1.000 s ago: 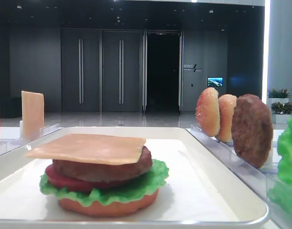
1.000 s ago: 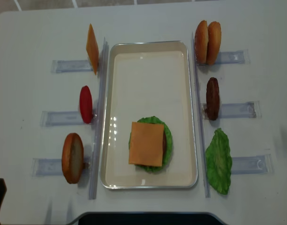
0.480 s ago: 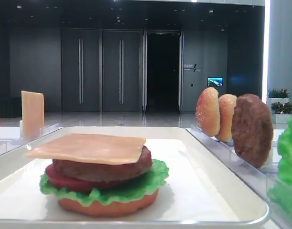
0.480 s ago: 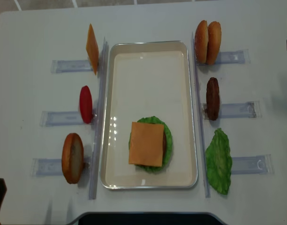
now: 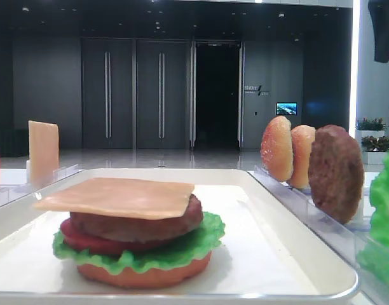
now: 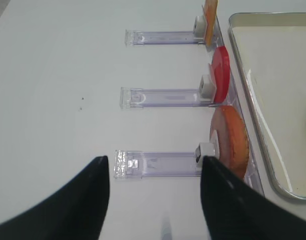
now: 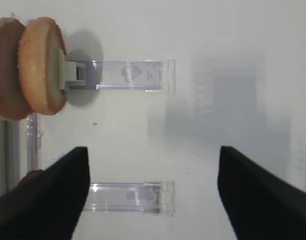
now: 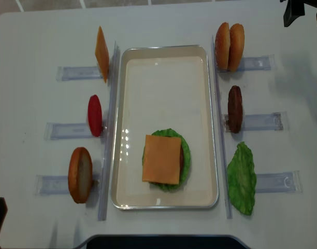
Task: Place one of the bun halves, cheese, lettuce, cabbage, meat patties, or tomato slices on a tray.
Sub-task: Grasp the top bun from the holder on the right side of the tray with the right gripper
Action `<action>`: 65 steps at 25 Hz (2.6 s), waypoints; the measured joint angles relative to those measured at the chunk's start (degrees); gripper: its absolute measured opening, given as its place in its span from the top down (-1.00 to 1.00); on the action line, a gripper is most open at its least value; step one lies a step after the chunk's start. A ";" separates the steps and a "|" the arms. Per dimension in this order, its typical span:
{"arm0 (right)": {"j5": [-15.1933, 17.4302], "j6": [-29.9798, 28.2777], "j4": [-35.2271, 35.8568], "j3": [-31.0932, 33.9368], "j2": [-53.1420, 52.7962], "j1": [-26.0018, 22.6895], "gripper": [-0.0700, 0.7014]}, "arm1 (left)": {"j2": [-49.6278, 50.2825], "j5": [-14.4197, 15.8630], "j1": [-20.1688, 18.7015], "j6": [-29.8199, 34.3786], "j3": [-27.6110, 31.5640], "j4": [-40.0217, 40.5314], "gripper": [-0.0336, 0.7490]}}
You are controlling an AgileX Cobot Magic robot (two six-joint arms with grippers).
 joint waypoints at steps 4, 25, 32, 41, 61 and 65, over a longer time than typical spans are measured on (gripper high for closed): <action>1.03 2.51 -0.19 -2.48 2.56 1.86 -0.57 | 0.00 0.00 0.00 0.00 0.00 0.00 -0.22; -9.03 19.53 -0.32 -3.30 3.62 23.11 -0.57 | 0.00 0.00 0.00 0.00 0.00 0.00 -0.22; -11.41 18.82 -0.49 -3.30 6.21 22.98 -0.57 | 0.00 0.00 0.00 0.00 0.00 0.00 -0.22; -12.02 17.11 -0.48 -3.30 10.02 20.94 -0.57 | 0.00 0.00 0.00 0.00 0.00 0.00 -0.22; -15.43 14.47 -0.48 -3.30 12.96 17.82 -0.57 | 0.00 0.00 0.00 0.00 0.00 0.00 -0.22; -15.25 14.06 0.22 -3.30 14.51 17.81 -0.57 | 0.00 0.00 0.00 0.00 0.00 0.00 -0.22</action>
